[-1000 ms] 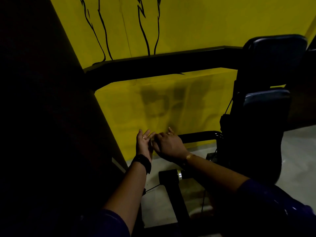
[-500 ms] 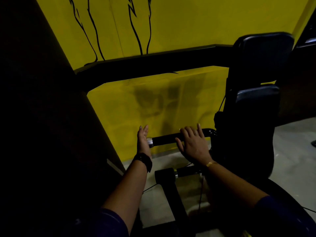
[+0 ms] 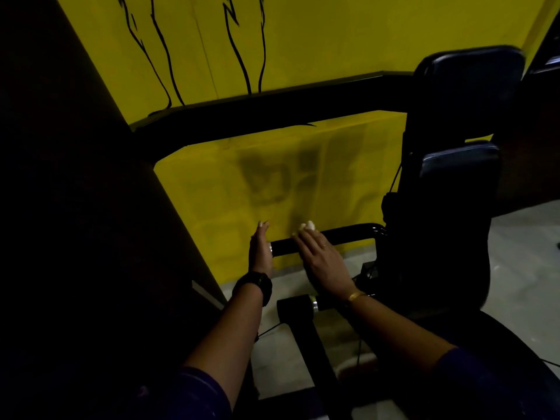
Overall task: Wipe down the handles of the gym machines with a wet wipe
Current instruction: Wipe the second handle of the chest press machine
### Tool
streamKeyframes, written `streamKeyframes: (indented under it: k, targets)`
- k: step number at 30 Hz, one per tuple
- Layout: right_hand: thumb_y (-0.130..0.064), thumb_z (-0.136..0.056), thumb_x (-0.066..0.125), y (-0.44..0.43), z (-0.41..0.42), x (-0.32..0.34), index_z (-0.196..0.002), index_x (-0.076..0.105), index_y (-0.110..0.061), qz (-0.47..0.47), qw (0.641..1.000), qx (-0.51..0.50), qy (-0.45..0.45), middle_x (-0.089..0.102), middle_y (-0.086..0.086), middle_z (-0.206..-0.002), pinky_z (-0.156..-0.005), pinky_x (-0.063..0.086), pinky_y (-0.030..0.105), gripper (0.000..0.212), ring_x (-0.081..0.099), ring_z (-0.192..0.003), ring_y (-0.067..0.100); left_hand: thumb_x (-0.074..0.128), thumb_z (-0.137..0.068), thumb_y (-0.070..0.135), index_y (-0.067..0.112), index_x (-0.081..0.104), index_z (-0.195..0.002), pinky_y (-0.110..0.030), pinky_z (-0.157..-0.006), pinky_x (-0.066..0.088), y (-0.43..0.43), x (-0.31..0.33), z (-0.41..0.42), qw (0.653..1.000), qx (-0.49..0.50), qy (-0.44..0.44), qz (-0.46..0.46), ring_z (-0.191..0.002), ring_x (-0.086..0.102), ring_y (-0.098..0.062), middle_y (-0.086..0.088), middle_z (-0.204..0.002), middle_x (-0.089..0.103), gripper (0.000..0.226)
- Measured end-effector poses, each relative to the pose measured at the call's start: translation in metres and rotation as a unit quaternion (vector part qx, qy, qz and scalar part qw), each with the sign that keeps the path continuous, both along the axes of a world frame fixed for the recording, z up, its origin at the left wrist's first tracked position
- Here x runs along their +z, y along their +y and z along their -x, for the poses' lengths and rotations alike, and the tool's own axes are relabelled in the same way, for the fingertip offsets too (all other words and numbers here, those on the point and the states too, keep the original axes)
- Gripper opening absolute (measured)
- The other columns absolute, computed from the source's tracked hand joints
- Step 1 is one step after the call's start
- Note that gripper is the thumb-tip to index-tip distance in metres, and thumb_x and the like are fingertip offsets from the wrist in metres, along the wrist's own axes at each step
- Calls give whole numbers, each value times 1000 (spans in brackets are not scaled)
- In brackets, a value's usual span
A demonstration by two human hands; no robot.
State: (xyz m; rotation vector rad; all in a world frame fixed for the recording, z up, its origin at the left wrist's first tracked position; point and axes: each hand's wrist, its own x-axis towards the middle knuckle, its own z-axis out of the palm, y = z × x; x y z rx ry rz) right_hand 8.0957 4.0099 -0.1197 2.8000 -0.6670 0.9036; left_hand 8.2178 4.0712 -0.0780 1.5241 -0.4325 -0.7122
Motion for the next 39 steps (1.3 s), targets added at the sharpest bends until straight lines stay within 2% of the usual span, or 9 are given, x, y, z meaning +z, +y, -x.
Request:
streamKeyframes:
  k: [5,9,13,19,24,27,31,36,39]
  targets:
    - [-18,-82,38,-6,7,4,-124,59,4,-82,995,-51,-11,61,22,-124,-99,46,49,51,60,-113,38,24,-106,42,20,46,-144,-36,-112,22,2,-1,2,998,-10,-50,-23,-147,19,-23,-3,-159,23,49]
    - [6,-77,64,6,-11,2,-126,57,4,-126,990,-11,-66,61,23,-124,-91,51,48,49,62,-109,41,25,-104,47,26,45,-144,-46,-121,2,3,-17,-5,970,-19,-226,-86,-151,1,-18,2,-160,25,49]
    - [-9,-90,44,17,-22,-10,-137,48,0,-81,991,104,10,50,20,-140,-94,52,46,49,50,-127,36,19,-94,47,20,45,-144,-39,-119,-9,10,-28,-3,897,5,-428,-107,-151,2,-18,0,-156,33,63]
    - [0,-89,40,-31,61,-10,-134,53,-1,15,998,18,-65,52,14,-139,-107,39,40,47,50,-128,28,32,-95,33,14,56,-135,-41,-117,-7,-1,-31,17,726,-55,-673,-128,-144,28,-28,-8,-144,51,51]
    - [9,-80,62,-50,87,1,-121,64,1,-46,977,-148,-147,64,17,-123,-100,43,41,42,62,-111,31,34,-89,33,13,50,-141,-47,-116,1,-7,-42,39,687,-57,-701,-182,-143,22,-27,-6,-147,48,58]
    - [14,-66,76,-34,45,13,-107,69,1,-81,981,-122,-123,69,19,-109,-83,55,43,44,67,-99,35,33,-86,33,12,52,-139,-47,-116,2,-9,-40,42,679,-52,-706,-196,-141,31,-30,-7,-145,50,60]
    - [7,-74,70,-32,31,16,-115,64,5,-66,997,-20,-27,65,23,-115,-90,53,48,42,62,-109,39,42,-84,29,9,57,-135,-46,-117,-4,-17,-37,44,656,-57,-727,-195,-137,41,-34,-10,-142,53,56]
    - [5,-90,53,-69,89,10,-134,53,-3,-143,970,-188,-59,54,18,-135,-98,46,44,44,55,-119,39,31,-92,35,9,55,-137,-50,-112,12,-37,-34,63,645,-102,-739,-167,-135,45,-33,-10,-141,54,57]
    - [-13,-96,56,-58,113,-12,-131,56,-9,-255,924,-241,-154,63,14,-123,-84,51,37,35,63,-105,32,31,-90,37,9,51,-139,-49,-112,13,-49,-36,82,625,-144,-753,-148,-136,44,-31,-9,-145,50,60]
